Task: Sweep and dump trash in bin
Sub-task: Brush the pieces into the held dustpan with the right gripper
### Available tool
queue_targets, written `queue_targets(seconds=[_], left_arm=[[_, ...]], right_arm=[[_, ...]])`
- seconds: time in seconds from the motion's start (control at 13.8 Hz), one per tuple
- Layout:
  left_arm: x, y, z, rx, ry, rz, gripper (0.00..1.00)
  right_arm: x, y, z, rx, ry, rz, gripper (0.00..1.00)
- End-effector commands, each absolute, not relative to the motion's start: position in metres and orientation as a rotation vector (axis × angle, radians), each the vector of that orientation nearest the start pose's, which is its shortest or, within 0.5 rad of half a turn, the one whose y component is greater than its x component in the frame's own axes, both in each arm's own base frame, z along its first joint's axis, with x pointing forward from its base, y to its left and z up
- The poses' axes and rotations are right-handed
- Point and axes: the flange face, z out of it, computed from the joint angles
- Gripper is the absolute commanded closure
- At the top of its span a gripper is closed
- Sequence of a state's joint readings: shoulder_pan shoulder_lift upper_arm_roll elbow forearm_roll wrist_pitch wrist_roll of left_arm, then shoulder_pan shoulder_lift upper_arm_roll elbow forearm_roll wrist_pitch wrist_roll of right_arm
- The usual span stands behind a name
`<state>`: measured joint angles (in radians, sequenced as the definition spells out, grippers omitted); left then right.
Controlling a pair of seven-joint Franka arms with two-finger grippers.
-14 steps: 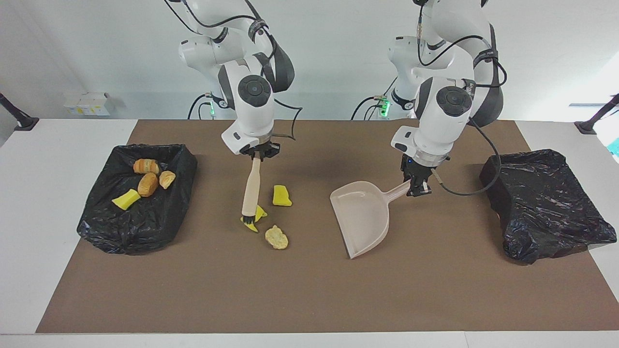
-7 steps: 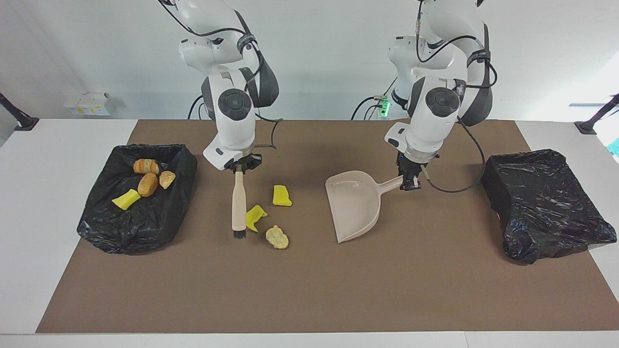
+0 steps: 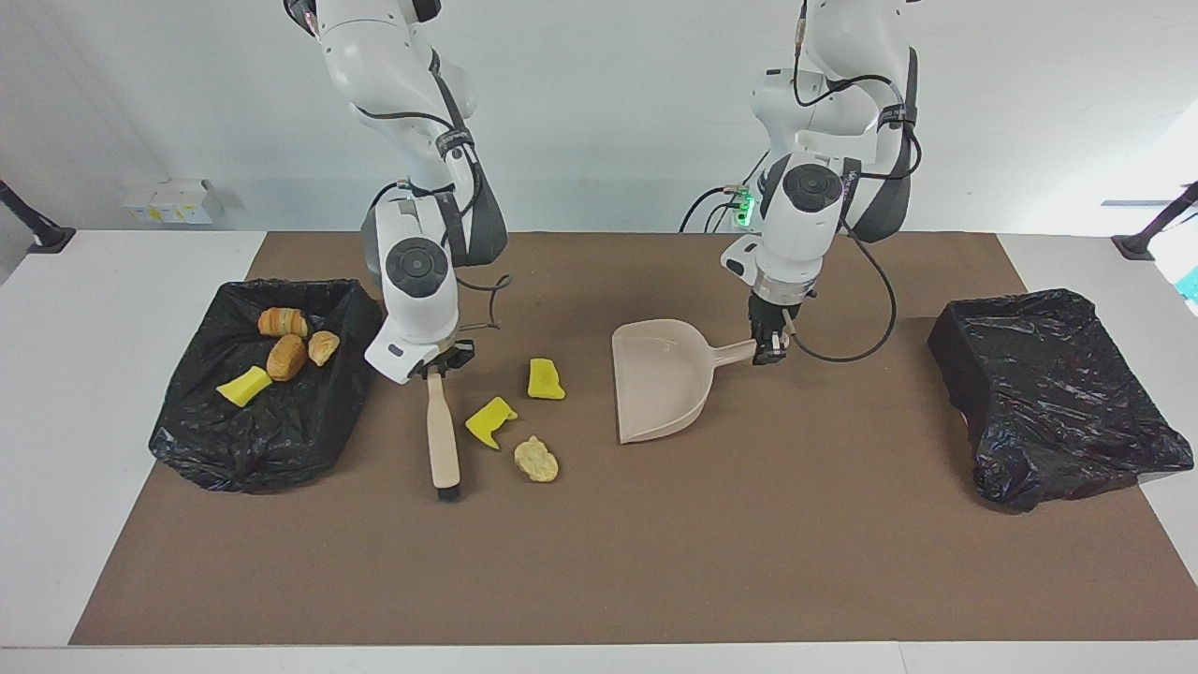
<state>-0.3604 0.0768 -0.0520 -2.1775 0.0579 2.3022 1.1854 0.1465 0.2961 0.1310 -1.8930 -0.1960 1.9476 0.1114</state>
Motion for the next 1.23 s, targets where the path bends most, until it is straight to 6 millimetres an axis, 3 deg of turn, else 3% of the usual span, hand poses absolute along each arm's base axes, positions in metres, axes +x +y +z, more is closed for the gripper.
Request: queue_targets(seconds=[0.0,0.07,0.36,0.51,0.58,0.65,0.79,1.16], left_arm=[[0.499,-0.219,0.360,-2.072,2.263,-0.054,0.90],[0.499,-0.218,0.360,-2.075,2.262,-0.052,0.80],[0.499,-0.217,0.359,-2.080,2.261,-0.041,0.78],[0.499,-0.218,0.360,-2.079,2.262,-0.041,0.76],[0.500,-0.217,0.360,-2.080,2.261,-0.041,0.66],[0.500,-0.217,0.360,-2.080,2.260,-0.043,0.64],[0.500,-0.217,0.361,-2.080,2.259,-0.045,0.69],[0.501,-0.217,0.362,-2.081,2.260,-0.038,0.71]], right_arm=[[0.573,0.175,0.333,-3.256,-0.525,0.316,1.00],[0.571,0.187,0.328,-3.245,-0.551,0.323,1.00],[0.569,0.229,0.320,-3.200,-0.629,0.268,1.00],[0.554,0.262,0.315,-3.147,-0.655,0.277,1.00],[0.546,0.273,0.315,-3.127,-0.663,0.291,1.00],[0.537,0.285,0.316,-3.102,-0.663,0.306,1.00],[0.515,0.313,0.318,-3.058,-0.707,0.325,1.00],[0.488,0.345,0.326,-2.941,-0.650,0.434,1.00]])
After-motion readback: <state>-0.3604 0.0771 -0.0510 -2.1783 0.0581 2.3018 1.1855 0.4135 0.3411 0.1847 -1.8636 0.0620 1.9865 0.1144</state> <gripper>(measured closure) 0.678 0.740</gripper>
